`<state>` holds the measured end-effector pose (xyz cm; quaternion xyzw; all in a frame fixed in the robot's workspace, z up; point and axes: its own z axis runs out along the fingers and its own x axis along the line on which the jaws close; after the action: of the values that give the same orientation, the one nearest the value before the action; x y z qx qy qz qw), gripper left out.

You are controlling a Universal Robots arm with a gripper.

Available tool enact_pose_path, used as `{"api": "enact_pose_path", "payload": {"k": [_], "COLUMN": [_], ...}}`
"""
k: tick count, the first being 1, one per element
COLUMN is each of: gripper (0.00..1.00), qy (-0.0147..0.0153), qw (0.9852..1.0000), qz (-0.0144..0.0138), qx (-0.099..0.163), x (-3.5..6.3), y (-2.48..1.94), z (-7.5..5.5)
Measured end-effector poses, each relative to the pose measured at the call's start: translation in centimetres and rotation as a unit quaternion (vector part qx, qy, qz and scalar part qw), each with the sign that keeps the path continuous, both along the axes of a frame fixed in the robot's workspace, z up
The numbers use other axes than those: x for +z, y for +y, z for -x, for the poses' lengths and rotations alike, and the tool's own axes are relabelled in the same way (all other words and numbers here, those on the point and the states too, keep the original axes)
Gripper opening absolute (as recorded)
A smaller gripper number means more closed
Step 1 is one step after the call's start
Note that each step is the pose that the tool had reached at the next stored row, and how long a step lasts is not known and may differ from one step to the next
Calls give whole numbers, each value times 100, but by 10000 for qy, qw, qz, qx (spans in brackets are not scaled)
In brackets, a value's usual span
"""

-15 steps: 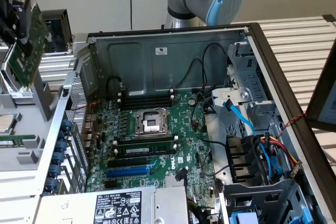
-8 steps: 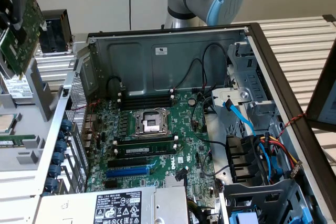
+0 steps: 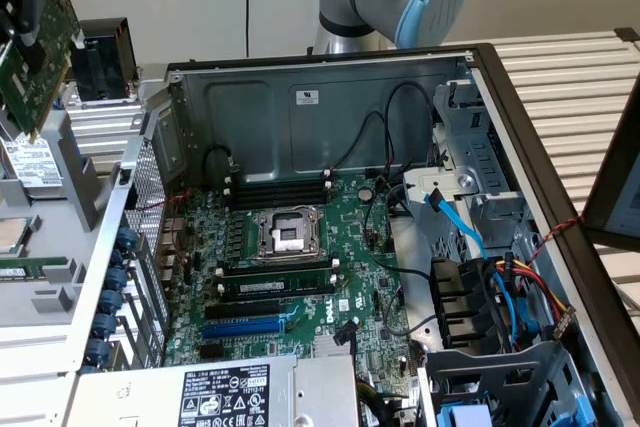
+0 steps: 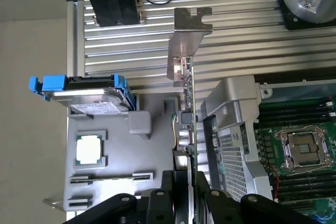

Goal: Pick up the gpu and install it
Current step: 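Pick up the gpu and move the gpu toward the slot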

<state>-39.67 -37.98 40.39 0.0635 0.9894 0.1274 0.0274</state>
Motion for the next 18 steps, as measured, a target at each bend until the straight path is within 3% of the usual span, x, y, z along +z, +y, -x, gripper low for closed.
{"api": "enact_pose_path", "payload": {"k": [2, 5, 8, 13, 18], "gripper": [28, 28, 28, 28, 28], "qy": [10, 167, 275, 390, 500], "qw": [10000, 9999, 9996, 9991, 9984], "qz": [1, 39, 94, 184, 250], "qx": [-2, -3, -3, -4, -5], "x": [0, 4, 17, 52, 97], "y": [0, -26, -91, -201, -304], "z": [-5, -53, -126, -271, -433]}}
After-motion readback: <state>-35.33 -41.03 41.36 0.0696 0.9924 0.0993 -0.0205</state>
